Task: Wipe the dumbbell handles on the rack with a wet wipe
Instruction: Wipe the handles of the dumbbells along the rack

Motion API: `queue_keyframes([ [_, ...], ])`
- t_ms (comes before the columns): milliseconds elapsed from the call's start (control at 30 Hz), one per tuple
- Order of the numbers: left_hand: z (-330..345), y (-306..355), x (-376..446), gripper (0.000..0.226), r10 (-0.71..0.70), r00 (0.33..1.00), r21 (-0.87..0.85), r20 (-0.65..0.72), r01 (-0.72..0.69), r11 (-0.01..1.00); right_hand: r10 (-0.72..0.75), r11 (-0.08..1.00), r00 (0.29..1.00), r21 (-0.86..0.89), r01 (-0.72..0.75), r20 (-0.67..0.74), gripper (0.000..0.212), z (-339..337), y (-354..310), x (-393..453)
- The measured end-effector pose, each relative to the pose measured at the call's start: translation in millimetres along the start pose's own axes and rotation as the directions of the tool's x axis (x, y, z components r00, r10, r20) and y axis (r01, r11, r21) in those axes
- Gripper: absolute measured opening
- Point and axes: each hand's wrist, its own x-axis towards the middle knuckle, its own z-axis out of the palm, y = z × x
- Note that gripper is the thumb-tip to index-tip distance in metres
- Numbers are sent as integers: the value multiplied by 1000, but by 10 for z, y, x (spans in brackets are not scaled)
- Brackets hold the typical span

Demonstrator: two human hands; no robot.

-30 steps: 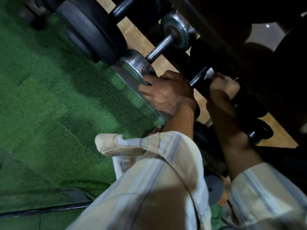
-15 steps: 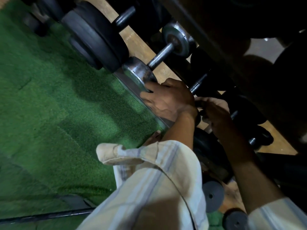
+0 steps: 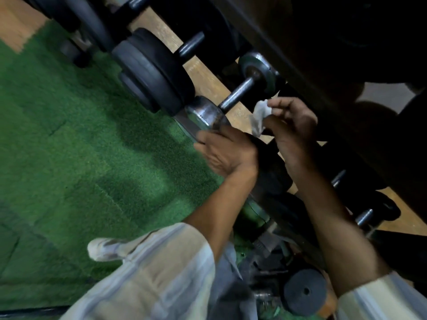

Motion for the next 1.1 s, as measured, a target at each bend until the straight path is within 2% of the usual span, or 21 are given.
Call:
queue_keyframes([
  [67, -2, 103, 234, 30, -59, 992, -94, -108, 49, 994, -27, 990, 998, -134, 34, 57, 25, 99, -3, 155],
  [167, 70, 262, 726, 37, -256, 948, -187, -190, 221, 957, -57, 928, 981, -352, 122, 188, 31, 229, 25, 423],
  [200, 90, 275, 865, 41, -317, 936, -203, -156, 284, 937, -105, 910, 964, -367, 192, 246, 36, 272, 42, 504],
  [233, 106, 287, 952, 46, -365, 929, -212, -61, 345, 914, -146, 900, 944, -357, 250, 295, 36, 321, 74, 590],
  [267, 132, 285, 992, 49, -384, 923, -224, 33, 382, 897, -171, 887, 926, -355, 294, 338, 32, 369, 102, 667],
  [300, 141, 293, 990, 50, -387, 920, -252, 54, 388, 887, -178, 871, 912, -373, 321, 370, 27, 416, 150, 737],
  [400, 241, 305, 1006, 39, -344, 906, -283, -248, 272, 920, -215, 773, 869, -465, 430, 446, 13, 522, 254, 868],
  [433, 253, 320, 993, 37, -323, 900, -272, -291, 246, 930, -229, 744, 850, -478, 468, 475, 13, 541, 258, 869],
  [567, 248, 331, 967, 36, -300, 904, -242, -304, 232, 942, -187, 697, 765, -465, 545, 616, 20, 547, 196, 804],
  [633, 241, 354, 947, 36, -293, 896, -236, -334, 222, 946, -177, 661, 745, -483, 574, 643, 23, 536, 173, 790],
  [667, 242, 381, 934, 36, -281, 878, -235, -386, 201, 951, -188, 640, 734, -486, 595, 652, 29, 546, 159, 797],
  [733, 227, 380, 939, 42, -158, 831, -149, -533, 92, 985, -207, 575, 709, -502, 646, 674, 37, 612, 188, 889],
  [767, 236, 366, 963, 44, -78, 842, -72, -534, 46, 996, -223, 526, 707, -528, 667, 671, 34, 668, 217, 961],
  [833, 299, 314, 1010, 40, -50, 858, 15, -512, 66, 998, -212, 412, 741, -629, 659, 637, 22, 783, 191, 1058],
  [900, 270, 375, 1002, 38, -101, 828, -65, -552, 78, 995, -168, 360, 774, -693, 625, 611, 20, 883, 177, 1158],
  [967, 291, 337, 1005, 38, -175, 862, -139, -475, 123, 983, -115, 350, 802, -731, 585, 587, 26, 975, 177, 1226],
  [1033, 295, 277, 963, 42, -183, 938, -130, -296, 150, 980, -64, 324, 823, -768, 553, 565, 29, 1045, 191, 1263],
  [1067, 289, 260, 957, 41, -204, 946, -157, -253, 168, 973, -41, 316, 826, -777, 545, 563, 27, 1066, 197, 1259],
  [1100, 292, 257, 968, 40, -220, 930, -184, -294, 170, 968, -31, 303, 823, -780, 548, 567, 26, 1080, 214, 1251],
])
